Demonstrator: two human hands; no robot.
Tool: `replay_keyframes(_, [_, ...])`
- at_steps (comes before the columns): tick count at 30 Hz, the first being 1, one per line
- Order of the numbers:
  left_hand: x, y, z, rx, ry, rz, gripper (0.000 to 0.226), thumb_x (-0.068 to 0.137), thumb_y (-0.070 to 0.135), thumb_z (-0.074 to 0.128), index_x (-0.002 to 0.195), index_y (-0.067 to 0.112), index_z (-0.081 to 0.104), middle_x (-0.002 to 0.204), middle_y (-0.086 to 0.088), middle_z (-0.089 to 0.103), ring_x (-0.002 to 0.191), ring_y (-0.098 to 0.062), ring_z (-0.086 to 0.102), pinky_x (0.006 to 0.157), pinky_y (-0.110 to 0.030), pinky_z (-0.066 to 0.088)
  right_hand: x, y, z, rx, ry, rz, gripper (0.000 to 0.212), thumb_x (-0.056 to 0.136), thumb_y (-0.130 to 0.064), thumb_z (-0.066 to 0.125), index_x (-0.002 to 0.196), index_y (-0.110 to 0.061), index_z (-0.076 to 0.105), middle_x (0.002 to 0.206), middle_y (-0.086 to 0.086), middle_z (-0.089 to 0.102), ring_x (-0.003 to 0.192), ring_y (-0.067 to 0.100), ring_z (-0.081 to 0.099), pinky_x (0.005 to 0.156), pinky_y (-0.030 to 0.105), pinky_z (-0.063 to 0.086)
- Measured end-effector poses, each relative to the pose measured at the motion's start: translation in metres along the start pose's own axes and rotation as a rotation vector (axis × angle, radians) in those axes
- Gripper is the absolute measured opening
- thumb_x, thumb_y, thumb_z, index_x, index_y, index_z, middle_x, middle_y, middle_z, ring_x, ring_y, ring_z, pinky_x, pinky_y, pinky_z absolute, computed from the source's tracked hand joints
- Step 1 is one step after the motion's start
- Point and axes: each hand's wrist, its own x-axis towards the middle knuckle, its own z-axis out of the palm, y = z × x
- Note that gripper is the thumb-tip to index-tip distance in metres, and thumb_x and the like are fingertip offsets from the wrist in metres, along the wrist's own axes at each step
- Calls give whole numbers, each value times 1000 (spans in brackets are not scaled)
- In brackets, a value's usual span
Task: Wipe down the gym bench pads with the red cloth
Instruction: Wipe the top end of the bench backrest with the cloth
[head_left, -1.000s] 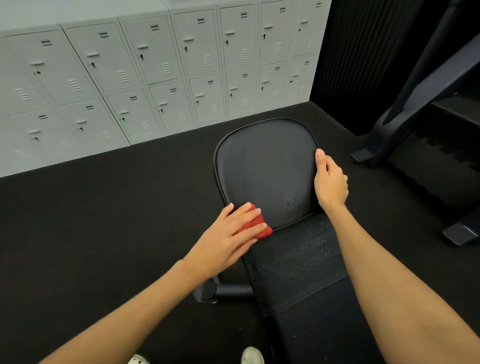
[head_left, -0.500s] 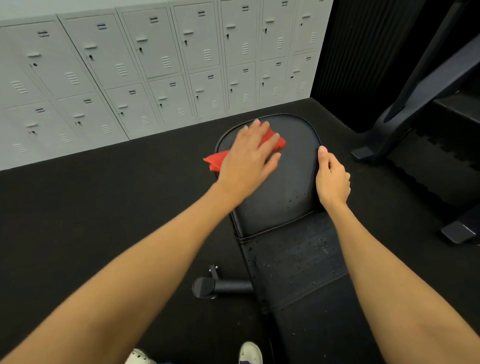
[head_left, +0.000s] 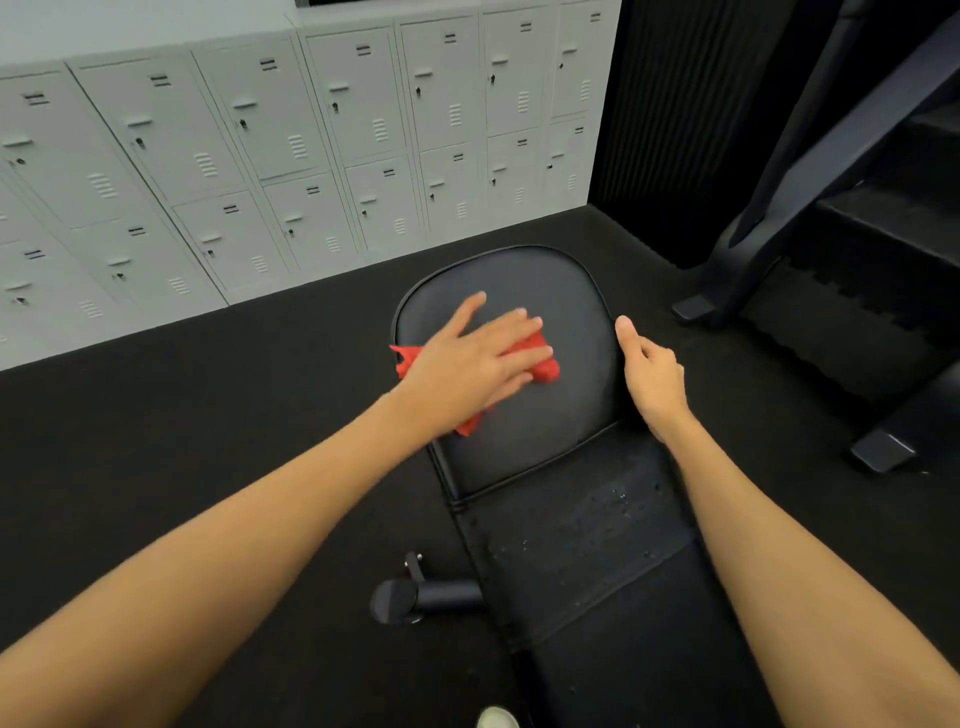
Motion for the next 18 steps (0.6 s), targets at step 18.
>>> replay_keyframes(18, [-8, 55, 15, -185, -18, 77, 35, 87, 22, 78, 121, 16, 73, 130, -12, 67, 122, -31, 63, 100, -47, 52, 3, 12, 10, 49, 57, 235, 46, 95, -43, 34, 75, -10, 59, 93, 14, 62, 86, 34, 56, 75, 39, 41])
